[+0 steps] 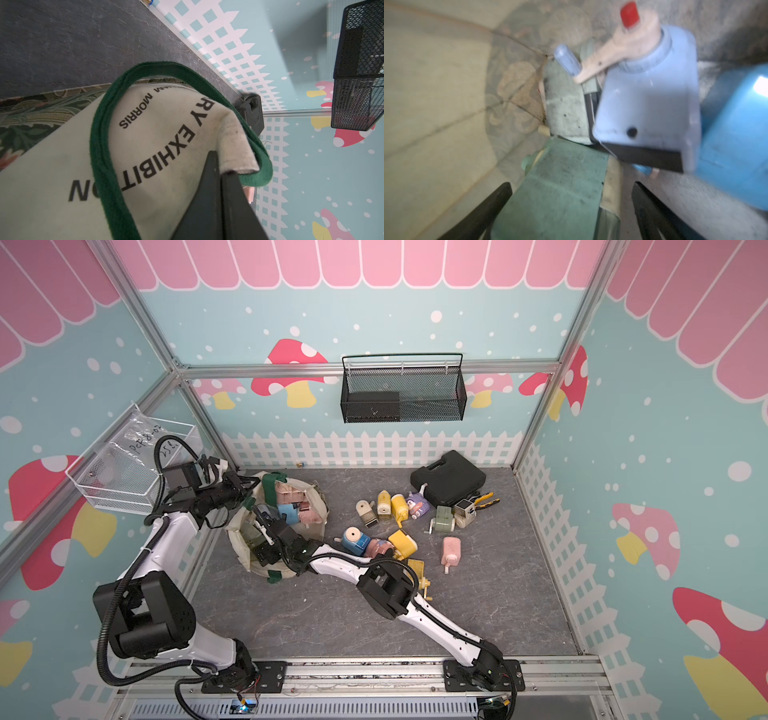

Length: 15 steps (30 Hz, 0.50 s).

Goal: Take out the pencil sharpeners from the tote bags
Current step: Pick up the pencil sharpener from the canvas bag.

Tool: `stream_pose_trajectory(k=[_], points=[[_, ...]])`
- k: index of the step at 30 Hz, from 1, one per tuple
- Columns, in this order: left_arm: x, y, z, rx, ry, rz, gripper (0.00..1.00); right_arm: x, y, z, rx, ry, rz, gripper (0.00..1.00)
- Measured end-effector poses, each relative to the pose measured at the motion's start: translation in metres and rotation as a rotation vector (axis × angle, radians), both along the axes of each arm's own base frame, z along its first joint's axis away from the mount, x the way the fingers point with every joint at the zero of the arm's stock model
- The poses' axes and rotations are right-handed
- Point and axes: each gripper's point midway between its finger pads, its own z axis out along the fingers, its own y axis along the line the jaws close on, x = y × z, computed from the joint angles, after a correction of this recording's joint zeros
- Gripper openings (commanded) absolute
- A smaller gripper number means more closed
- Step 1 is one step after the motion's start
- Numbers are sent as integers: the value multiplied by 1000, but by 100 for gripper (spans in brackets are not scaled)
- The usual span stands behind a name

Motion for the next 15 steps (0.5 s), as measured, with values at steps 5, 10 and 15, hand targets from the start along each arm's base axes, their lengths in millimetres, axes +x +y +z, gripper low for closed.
stream_pose_trajectory(k=[5, 10, 15], points=[[0, 0, 0, 0, 0, 0, 0, 4, -13, -13, -60, -2, -31, 85], [0, 0, 0, 0, 0, 0, 0, 2, -31, -25, -96, 41, -4, 71], [0, 0, 0, 0, 0, 0, 0, 1, -36, -26, -76, 61, 35, 61]])
